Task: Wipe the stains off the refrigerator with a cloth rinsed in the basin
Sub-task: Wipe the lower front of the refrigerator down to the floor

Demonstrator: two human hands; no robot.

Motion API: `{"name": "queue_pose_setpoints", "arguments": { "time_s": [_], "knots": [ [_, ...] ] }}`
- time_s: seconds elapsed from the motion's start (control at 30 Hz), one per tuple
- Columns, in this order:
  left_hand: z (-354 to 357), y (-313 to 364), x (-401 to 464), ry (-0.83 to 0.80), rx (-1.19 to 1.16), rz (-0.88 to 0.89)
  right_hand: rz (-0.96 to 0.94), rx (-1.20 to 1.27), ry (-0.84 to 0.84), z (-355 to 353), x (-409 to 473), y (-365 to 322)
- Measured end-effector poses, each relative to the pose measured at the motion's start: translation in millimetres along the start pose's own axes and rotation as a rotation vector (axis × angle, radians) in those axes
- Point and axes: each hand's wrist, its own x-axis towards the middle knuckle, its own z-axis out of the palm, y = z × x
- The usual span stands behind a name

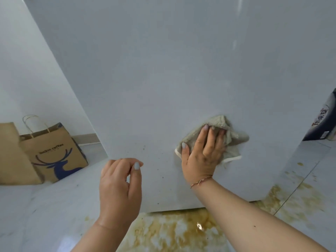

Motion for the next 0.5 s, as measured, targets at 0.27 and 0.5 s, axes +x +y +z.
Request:
{"name": "queue_pose_setpoints", "arguments": {
  "time_s": [0.27,0.5],
  "knots": [
    [-40,-27,-7,0.077,0.027,-0.094,-0.685,-0.066,-0.1,23,-8,-96],
    [-56,-40,-18,0.189,0.025,-0.197,-1.405,-0.261,-0.387,38,-10,-154]
  ]
}}
